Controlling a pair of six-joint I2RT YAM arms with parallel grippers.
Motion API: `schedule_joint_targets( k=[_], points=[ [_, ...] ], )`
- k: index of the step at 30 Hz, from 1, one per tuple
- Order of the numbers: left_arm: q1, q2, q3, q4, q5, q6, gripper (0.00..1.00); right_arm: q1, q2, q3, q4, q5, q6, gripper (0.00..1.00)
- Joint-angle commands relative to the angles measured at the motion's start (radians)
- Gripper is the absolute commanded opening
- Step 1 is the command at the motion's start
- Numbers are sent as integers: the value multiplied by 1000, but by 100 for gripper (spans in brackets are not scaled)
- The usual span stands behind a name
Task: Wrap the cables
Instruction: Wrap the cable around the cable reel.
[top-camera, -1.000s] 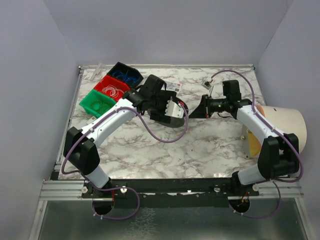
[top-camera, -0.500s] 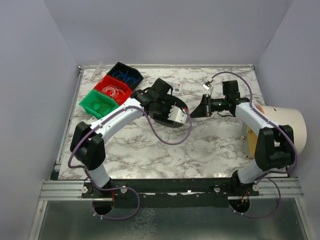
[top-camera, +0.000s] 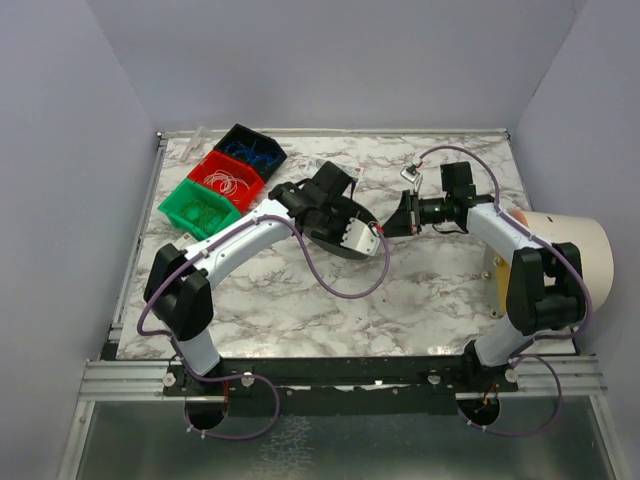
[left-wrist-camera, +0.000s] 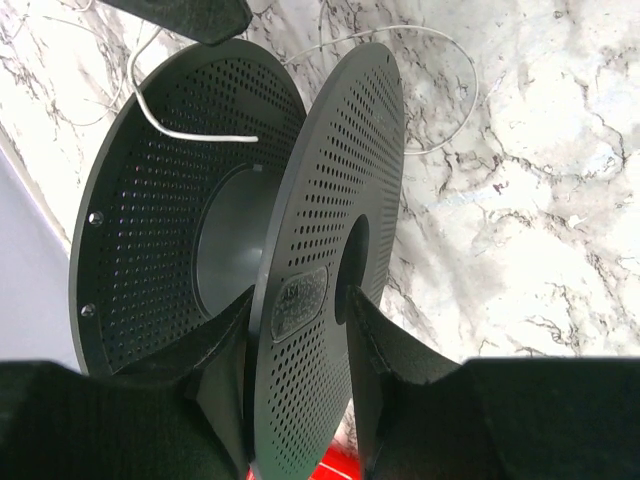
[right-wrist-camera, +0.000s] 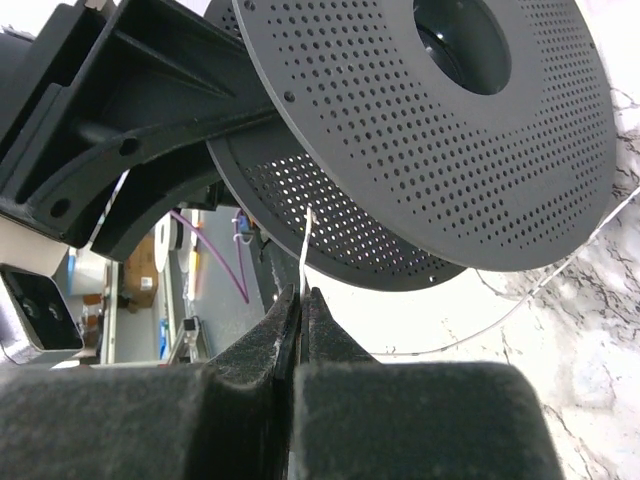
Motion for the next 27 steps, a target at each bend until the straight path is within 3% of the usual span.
schedule_joint_targets(
  k=[1,18,27],
  points=[
    [-14,10,17,-38,-23,8,38,-4,13,4,34,-64,35,0],
    [-28,-12,6,0,-45,-53,38,15,-18,-157,292,-122,244,1],
    [-31,-10,15,3,-32,-69,38,45,27,-146,276,-114,236,1]
  ],
)
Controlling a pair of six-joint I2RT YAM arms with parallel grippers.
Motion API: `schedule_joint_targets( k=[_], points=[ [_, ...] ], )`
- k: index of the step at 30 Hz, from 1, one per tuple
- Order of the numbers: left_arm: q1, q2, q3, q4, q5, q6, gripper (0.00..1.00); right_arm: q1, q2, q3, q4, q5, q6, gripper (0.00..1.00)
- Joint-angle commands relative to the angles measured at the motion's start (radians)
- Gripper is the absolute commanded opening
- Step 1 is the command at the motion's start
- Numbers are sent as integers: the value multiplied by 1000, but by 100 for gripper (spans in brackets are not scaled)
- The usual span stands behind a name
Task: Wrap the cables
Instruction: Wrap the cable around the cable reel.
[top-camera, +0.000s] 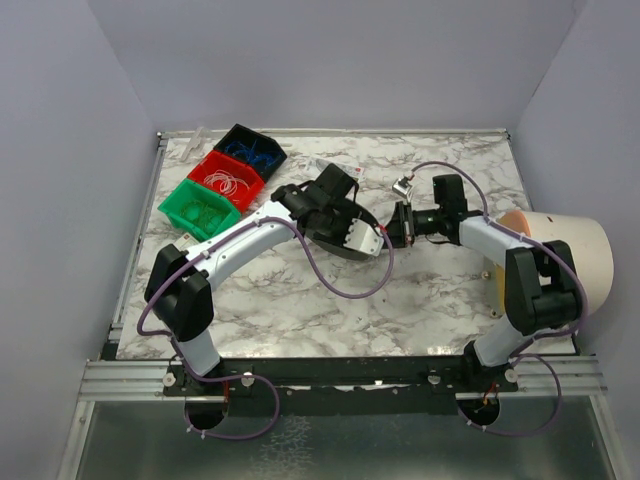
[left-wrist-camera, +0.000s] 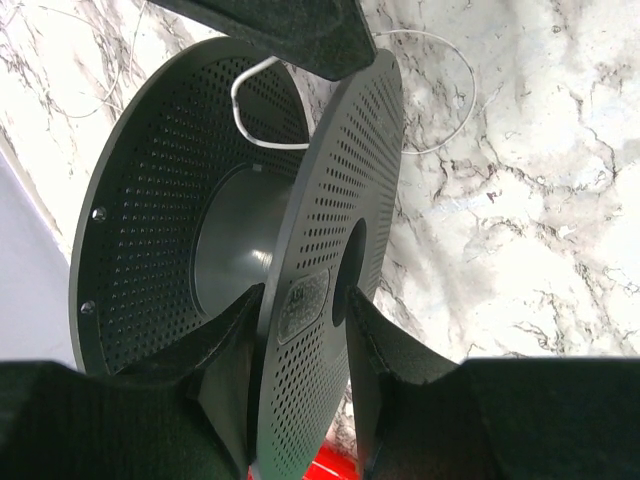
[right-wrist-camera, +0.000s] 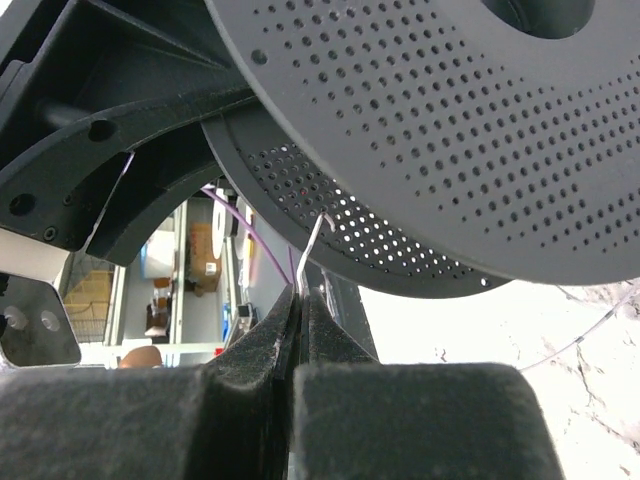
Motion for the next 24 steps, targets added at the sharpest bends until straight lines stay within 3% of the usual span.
schedule_joint_targets(
  k=[1,7,24],
  points=[
    [-9,-11,17,-1,0,-17,38,12,23,-1,21,-26,10,0],
    [-17,-12,27,0,-6,-30,38,33,28,0,7,-15,-7,1],
    [-30,-61,-56,24,-52,-39,19,45,29,9,-35,7,-44,0]
  ],
)
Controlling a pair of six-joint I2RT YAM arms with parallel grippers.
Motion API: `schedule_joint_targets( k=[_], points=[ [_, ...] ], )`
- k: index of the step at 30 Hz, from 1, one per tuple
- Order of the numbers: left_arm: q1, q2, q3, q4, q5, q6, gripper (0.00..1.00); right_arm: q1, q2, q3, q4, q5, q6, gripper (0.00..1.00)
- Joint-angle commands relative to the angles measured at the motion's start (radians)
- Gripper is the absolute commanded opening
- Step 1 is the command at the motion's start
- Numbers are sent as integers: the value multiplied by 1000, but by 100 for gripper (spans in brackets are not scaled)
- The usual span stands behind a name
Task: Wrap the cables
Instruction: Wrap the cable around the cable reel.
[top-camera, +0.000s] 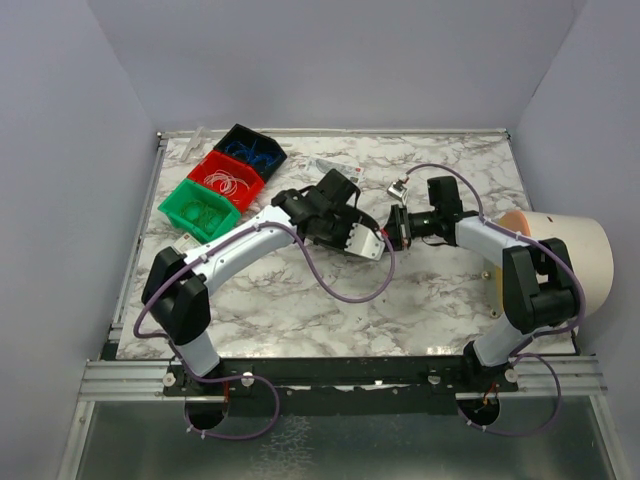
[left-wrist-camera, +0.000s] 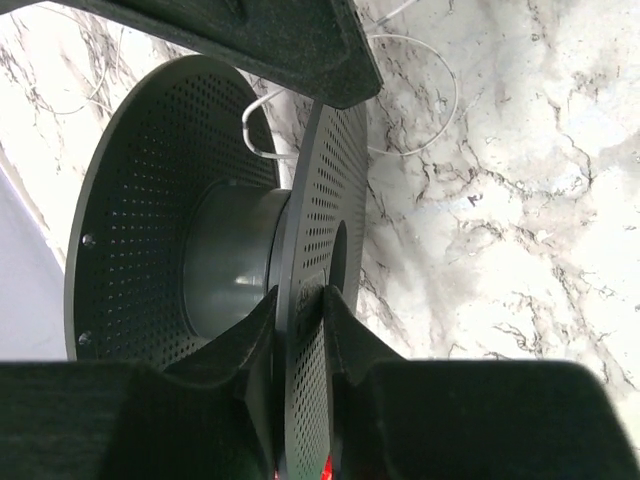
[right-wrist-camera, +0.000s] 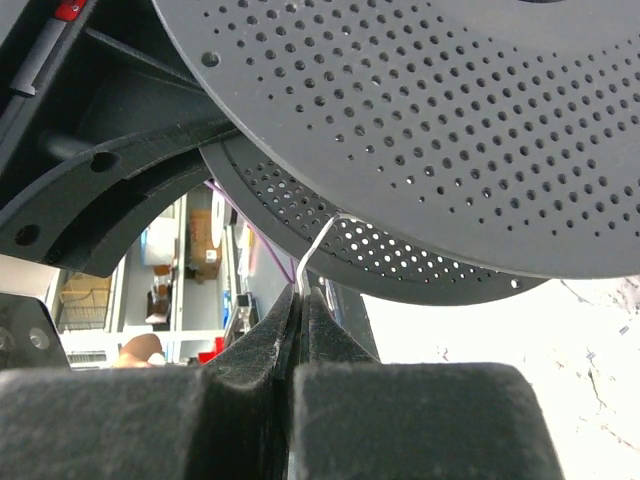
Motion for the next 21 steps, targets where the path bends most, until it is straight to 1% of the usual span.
schedule_joint_targets(
  k=[1,5,7,10,14,21],
  points=[
    [-10,-46,-36,17,-31,-6,16,7,12,15,-33,5,-31,1],
    [-22,-77,-76,36,-50,-13,10,7,10,56,-88,-8,-65,1],
    [-31,-92,-100,50,-66,-16,4,7,0,70,-105,-18,-74,0],
    [-44,-110,-139,82,-96,-24,0,7,-23,70,-107,-16,-75,0],
    [-65,-109,-166,130,-147,-47,0,7,-34,55,-84,-14,-59,0],
    [-79,-93,-161,184,-204,-80,0,8,-16,9,-3,-23,13,0]
  ],
)
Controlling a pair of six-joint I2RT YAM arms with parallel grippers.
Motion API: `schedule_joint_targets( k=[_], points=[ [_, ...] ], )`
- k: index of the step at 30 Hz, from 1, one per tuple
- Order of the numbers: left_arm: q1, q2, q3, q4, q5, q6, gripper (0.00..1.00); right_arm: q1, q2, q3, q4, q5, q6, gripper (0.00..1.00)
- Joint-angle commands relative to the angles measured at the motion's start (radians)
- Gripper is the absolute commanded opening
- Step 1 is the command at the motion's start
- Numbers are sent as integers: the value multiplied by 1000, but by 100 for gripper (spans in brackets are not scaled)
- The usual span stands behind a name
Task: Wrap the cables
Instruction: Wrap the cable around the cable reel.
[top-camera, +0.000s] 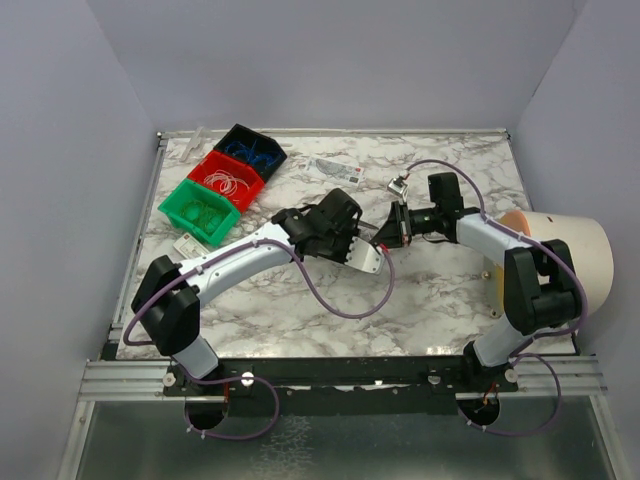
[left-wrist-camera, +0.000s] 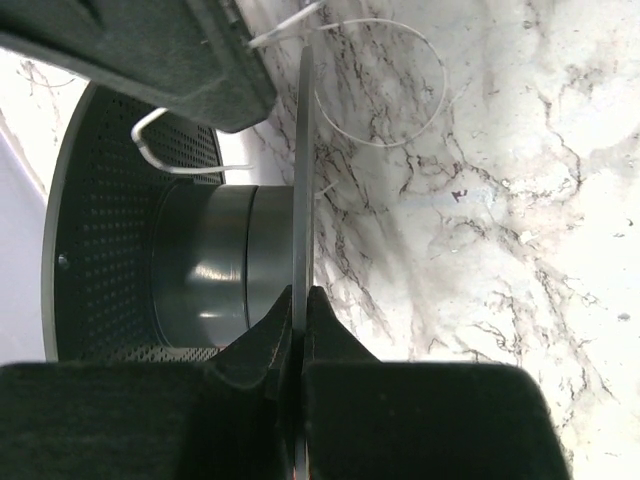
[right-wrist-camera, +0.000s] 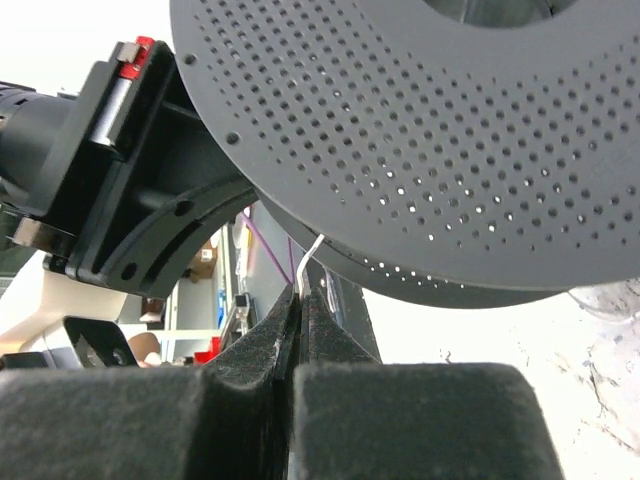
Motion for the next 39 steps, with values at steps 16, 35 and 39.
schedule_joint_targets(
  k=[16,35,39],
  points=[
    [-30,-8,-22,174,-180,-50,0,12,7,-41,54,-22,49,0],
    [-95,-4,-47,190,-304,10,0,11,40,28,-69,-9,-38,1],
    [-97,-14,-67,187,-308,35,0,5,26,75,-185,9,-134,1]
  ],
)
